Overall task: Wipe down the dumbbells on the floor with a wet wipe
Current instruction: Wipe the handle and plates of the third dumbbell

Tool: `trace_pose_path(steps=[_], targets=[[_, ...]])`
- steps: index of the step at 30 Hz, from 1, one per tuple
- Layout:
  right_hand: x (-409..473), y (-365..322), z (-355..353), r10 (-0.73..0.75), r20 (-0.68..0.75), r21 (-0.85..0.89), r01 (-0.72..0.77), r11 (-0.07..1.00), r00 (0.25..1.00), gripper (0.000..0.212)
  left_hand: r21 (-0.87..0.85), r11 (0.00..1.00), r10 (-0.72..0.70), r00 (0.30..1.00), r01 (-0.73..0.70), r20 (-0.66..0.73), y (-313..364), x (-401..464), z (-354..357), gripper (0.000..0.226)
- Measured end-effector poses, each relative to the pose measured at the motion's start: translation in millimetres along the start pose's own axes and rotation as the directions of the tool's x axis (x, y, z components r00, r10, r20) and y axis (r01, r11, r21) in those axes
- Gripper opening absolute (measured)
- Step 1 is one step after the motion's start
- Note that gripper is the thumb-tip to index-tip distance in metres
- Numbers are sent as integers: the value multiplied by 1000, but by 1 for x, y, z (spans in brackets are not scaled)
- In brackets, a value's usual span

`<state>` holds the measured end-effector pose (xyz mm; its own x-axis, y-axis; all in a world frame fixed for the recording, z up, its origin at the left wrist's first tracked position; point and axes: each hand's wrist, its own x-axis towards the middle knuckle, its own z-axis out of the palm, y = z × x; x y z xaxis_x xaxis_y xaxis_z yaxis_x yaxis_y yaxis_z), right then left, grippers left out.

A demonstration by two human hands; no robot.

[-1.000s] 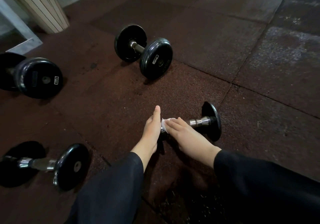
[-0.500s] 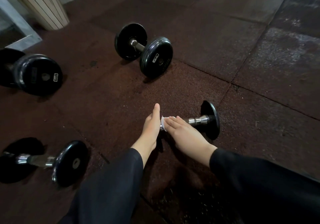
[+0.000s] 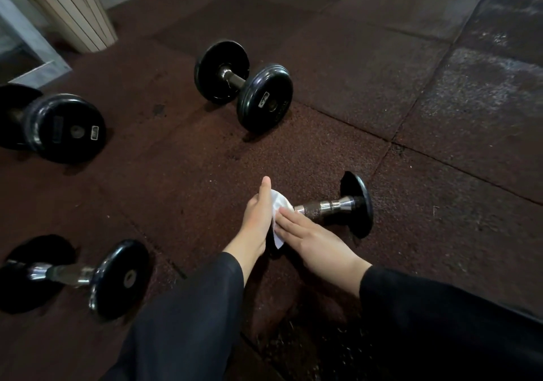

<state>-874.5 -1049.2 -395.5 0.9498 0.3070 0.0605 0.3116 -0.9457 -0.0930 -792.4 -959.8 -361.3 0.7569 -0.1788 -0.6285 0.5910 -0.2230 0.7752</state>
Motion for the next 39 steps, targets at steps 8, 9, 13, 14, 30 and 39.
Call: trace_pose_path(steps=[8, 9, 13, 14, 30, 39], targets=[[1, -1, -2, 217, -87, -14, -219, 976, 972, 50, 74, 997, 9, 1000, -7, -21, -1, 0, 0, 66], [8, -4, -3, 217, -100, -6, -219, 976, 971, 49, 71, 997, 6, 1000, -4, -25, 0, 0, 1, 66], [17, -3, -9, 205, -80, -64, -211, 975, 975, 45, 76, 997, 15, 1000, -13, -24, 0, -1, 0, 65], [13, 1, -11, 237, -85, -83, -244, 966, 968, 45, 80, 997, 22, 999, -19, -27, -1, -1, 0, 65], [1, 14, -4, 619, -50, -260, -608, 750, 784, 51, 89, 996, 21, 999, -18, -34, 1, -2, 3, 66], [3, 10, -2, 682, -47, -343, -653, 675, 730, 52, -41, 974, 212, 965, -221, -152, -28, -18, -1, 64]])
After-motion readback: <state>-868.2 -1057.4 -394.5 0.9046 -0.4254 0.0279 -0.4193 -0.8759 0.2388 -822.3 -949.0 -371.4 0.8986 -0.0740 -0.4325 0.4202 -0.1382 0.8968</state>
